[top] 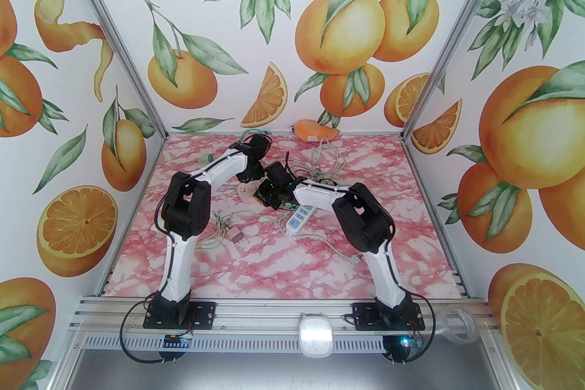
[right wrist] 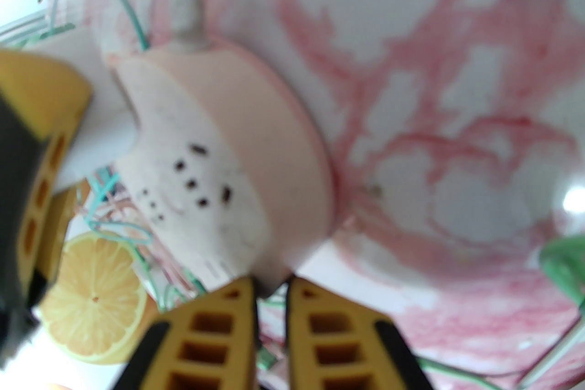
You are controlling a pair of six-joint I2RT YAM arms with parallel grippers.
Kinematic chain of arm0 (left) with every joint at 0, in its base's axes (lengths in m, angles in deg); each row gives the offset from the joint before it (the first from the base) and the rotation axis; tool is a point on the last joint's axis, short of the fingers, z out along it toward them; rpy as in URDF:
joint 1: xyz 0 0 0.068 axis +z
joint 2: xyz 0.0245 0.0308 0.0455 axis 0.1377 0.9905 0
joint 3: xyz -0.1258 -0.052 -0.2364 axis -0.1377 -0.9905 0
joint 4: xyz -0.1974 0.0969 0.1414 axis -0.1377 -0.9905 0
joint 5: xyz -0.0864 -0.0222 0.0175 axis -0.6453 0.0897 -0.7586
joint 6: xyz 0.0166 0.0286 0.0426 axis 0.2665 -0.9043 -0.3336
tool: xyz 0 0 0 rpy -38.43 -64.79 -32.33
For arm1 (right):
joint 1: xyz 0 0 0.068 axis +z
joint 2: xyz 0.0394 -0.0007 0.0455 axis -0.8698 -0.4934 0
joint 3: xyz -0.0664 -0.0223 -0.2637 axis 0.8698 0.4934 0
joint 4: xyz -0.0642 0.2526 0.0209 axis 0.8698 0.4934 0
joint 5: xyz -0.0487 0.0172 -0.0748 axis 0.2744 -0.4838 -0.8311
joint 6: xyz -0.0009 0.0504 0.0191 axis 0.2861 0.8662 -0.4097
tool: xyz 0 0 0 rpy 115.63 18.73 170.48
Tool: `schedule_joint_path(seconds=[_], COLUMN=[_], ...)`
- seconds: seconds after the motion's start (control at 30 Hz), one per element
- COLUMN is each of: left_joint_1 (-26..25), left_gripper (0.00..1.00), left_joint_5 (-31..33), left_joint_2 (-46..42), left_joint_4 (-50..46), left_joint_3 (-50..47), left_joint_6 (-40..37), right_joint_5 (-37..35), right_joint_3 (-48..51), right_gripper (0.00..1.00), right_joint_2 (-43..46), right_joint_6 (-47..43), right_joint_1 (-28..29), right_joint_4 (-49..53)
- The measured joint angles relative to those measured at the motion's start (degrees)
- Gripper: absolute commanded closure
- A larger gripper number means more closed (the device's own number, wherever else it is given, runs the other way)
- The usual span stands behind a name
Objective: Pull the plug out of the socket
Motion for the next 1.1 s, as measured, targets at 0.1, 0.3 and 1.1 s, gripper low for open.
schedule_joint_path(seconds=[0.1,0.3,1.1], left_joint_1=[0.63,3.32,-0.94], left_gripper=[0.90,0.90,0.95], left_joint_5=[-1.62,-7.80,0.57], left_joint_2=[0.94,4.39,-2.54], left_joint_4=[-1.77,-6.73,3.98], left_joint_3=[1.77,8.15,-3.69], left_joint_6=[-0.46,-1.29,-1.55], right_joint_5=[0.02,-0.24,-0.90], right_joint_3=[0.11,0.15,-2.03], right_gripper=[0.85,0.85,0.84], right_joint_2=[0.00,-0.07,-0.24], right_joint_6=[0.00,0.02,-4.31], right_joint_1=[-0.02,-0.22,-0.59], right_joint_4=[-0.15,-0.83,3.21])
